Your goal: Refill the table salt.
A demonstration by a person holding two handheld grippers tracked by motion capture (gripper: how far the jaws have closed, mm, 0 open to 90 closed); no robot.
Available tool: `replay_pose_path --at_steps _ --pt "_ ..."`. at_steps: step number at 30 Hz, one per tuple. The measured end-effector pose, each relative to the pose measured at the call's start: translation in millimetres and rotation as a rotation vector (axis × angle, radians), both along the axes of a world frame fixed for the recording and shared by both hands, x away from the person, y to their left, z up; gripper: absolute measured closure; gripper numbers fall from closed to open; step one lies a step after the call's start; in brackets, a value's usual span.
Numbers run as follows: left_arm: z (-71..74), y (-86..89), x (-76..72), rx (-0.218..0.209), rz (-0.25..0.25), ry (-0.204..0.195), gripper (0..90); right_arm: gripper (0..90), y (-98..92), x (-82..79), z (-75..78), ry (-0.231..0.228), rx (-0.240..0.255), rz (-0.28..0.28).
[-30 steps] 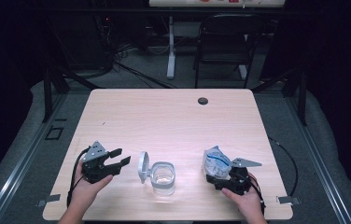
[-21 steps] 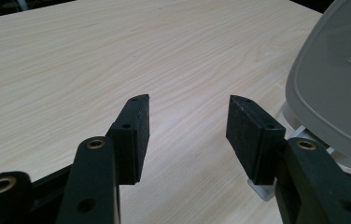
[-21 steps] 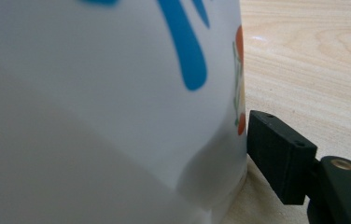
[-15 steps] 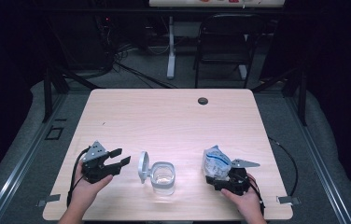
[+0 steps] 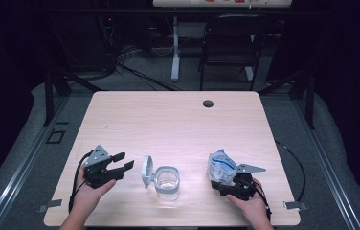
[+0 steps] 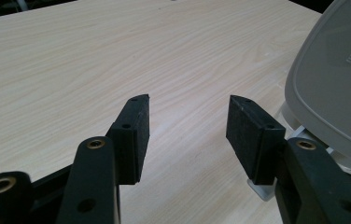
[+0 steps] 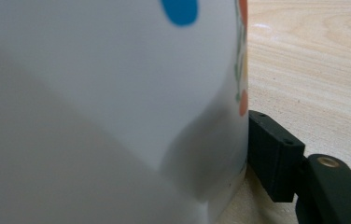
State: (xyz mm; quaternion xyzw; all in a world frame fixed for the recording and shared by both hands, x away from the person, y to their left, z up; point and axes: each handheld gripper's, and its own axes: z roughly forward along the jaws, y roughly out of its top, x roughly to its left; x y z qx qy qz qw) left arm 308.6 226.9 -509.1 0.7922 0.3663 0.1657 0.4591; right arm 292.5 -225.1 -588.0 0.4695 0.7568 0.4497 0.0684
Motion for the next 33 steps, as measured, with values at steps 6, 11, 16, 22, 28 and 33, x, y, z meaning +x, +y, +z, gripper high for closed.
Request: replay_pose_path --at_steps 6,11,16,22,28,33 --pt "-0.2 -0.1 0.1 -0.001 0.0 0.001 50.1 42.6 -1.1 1.0 -0.1 -0.002 0.001 0.013" --pt "-0.1 0.2 0.2 0.001 -0.001 0.0 50.0 44.9 -2.0 1.4 0.1 -0.005 0.0 0.023" --pt "-0.5 -0.1 0.2 -0.001 0.001 0.002 50.1 47.3 -2.7 1.6 -0.2 -0.012 0.006 0.03" --pt "-0.5 -0.2 0.2 0.0 0.001 0.001 50.1 48.2 -3.5 1.6 -0.5 -0.018 0.0 0.036" --pt "0.0 0.2 0.0 -0.003 0.001 0.001 50.1 48.6 -3.9 1.5 -0.8 -0.022 0.001 0.037" --pt "-0.2 -0.1 0.2 -0.001 0.001 0.001 50.1 48.8 -4.1 1.2 -0.6 -0.019 0.001 0.043"
